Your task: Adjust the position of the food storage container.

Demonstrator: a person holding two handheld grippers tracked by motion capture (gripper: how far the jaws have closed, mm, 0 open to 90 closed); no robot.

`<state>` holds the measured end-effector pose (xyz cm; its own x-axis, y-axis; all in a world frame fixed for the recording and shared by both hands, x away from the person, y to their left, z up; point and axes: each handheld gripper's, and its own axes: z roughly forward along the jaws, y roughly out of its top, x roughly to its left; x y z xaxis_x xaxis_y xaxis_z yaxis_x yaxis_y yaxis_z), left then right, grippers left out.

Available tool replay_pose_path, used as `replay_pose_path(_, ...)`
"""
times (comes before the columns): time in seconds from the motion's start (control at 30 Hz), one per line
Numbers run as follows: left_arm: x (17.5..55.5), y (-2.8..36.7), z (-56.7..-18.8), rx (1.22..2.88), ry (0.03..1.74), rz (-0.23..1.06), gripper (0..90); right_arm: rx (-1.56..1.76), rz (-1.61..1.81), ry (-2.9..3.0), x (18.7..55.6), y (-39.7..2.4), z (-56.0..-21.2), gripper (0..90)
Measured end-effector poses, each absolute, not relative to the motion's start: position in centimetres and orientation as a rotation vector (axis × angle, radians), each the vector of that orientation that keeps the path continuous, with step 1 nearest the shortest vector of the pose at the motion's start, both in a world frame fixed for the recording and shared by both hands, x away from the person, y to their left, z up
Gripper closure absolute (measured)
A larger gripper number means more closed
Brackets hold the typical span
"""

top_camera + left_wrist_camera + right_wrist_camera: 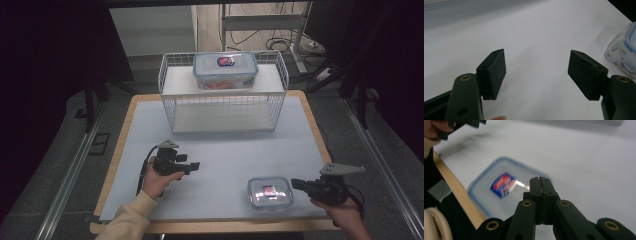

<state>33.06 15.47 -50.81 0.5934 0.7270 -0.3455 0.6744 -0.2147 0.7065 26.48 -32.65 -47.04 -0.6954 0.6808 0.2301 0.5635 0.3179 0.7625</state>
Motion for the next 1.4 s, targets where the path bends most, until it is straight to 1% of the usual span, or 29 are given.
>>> replay_pose_path(0.07, 33.1, 15.4, -50.9, 1.938, 1.120, 0.074, 30.3, 1.158, 1.267, 2.476, 25.1, -33.0, -48.0, 89.4)
replay_pose_path(0.23, 33.1, 15.4, -50.9, 1.939, 1.122, 0.076, 30.3, 1.142, 1.203, 2.527, 23.7, -33.3, -48.7, 89.5)
replay_pose_path(0.27, 33.1, 15.5, -50.9, 1.938, 1.124, 0.076, 30.3, 1.140, 1.161, 2.565, 23.1, -33.4, -49.4, 89.5)
replay_pose_path(0.47, 33.2, 15.5, -50.9, 1.942, 1.124, 0.074, 30.3, 1.092, 1.103, 2.666, 22.4, -32.2, -50.8, 89.5)
replay_pose_path(0.6, 33.2, 15.5, -50.9, 1.938, 1.127, 0.074, 30.3, 1.055, 1.099, 2.682, 22.6, -31.3, -51.1, 89.5)
replay_pose_path(1.03, 33.4, 15.9, -51.0, 1.931, 1.133, 0.065, 30.3, 1.006, 1.104, 2.675, 23.2, -30.4, -51.3, 89.5)
replay_pose_path(1.4, 33.4, 16.1, -51.1, 1.918, 1.150, 0.055, 30.3, 1.010, 1.104, 2.658, 25.6, -29.4, -51.4, 89.5)
